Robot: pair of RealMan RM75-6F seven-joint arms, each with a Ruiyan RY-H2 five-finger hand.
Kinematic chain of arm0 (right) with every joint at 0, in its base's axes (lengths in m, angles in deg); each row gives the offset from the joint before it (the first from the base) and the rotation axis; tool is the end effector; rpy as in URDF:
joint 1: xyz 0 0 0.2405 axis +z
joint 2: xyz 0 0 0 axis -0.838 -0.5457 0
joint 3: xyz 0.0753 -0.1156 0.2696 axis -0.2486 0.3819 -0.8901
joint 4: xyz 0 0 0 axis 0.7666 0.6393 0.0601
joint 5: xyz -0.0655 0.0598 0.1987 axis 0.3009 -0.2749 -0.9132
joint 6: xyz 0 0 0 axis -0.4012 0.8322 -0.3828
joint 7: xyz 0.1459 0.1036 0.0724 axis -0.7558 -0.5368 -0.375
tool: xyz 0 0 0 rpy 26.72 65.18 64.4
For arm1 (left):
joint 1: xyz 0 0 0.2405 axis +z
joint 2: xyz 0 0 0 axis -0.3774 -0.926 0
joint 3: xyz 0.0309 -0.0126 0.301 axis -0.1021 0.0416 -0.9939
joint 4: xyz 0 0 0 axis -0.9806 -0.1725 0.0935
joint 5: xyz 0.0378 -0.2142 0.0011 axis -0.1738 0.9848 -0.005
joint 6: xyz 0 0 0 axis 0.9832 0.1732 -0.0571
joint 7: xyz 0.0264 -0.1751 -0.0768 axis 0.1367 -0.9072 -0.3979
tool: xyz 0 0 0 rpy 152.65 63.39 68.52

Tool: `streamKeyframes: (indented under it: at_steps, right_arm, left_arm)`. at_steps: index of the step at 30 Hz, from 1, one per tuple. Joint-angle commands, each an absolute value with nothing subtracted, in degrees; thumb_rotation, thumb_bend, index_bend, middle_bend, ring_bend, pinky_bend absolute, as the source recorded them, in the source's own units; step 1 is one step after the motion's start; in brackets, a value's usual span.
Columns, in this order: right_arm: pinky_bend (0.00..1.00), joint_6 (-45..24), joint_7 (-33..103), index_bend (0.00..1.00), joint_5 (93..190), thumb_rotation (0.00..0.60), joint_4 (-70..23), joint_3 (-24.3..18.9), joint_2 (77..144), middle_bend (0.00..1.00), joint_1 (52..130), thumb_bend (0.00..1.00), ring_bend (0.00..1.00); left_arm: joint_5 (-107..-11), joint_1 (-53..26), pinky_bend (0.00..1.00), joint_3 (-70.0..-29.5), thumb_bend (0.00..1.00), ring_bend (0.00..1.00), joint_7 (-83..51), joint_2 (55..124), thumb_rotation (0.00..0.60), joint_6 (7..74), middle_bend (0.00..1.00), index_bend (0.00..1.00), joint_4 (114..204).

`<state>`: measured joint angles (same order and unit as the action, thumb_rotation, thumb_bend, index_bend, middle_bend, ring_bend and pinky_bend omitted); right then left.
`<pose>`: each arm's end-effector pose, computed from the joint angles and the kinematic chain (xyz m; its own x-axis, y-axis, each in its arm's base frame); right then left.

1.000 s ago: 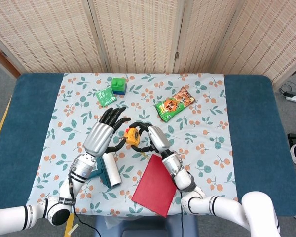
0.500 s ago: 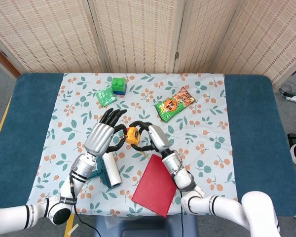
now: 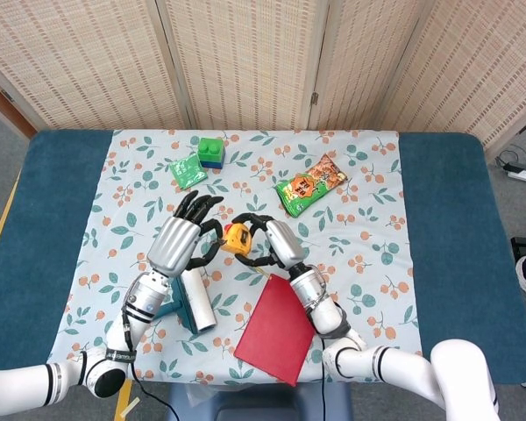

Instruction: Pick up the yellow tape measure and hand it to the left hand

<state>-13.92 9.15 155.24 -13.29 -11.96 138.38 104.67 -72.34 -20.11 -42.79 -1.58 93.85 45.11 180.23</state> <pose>-0.0700 -0.4382 -0.1115 -0.3411 -0.3573 0.8695 -0.8276 -0.3245 -0.4580 -0.0888 0.4098 0.0211 0.2027 0.0205 0.9790 0.8540 -0.4929 -0.1665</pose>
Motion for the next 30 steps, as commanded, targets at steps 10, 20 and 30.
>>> streamKeyframes:
  at_steps: [10, 20, 30]
  right_arm:
    - [0.24, -13.42, 12.09, 0.6, 154.82, 0.6, -16.02, -10.18, 134.43, 0.44, 101.88, 0.45, 0.49]
    - [0.24, -13.12, 13.03, 0.6, 155.84, 0.6, -22.27, -6.17, 125.77, 0.44, 96.94, 0.45, 0.49]
    - [0.23, -11.58, 10.23, 0.6, 157.6, 0.6, -24.94, -1.32, 117.28, 0.45, 90.85, 0.45, 0.49]
  left_arm:
    - [-73.61, -18.11, 0.05, -42.1, 0.62, 0.15, -4.81, 93.39, 0.6, 48.85, 0.18, 0.59, 177.78]
    - [-75.41, -15.66, 0.05, -41.72, 0.62, 0.14, -15.63, 89.85, 0.6, 50.03, 0.19, 0.59, 175.17]
    - [-74.7, -12.99, 0.05, -40.79, 0.62, 0.14, -25.35, 86.97, 0.6, 51.03, 0.2, 0.58, 171.05]
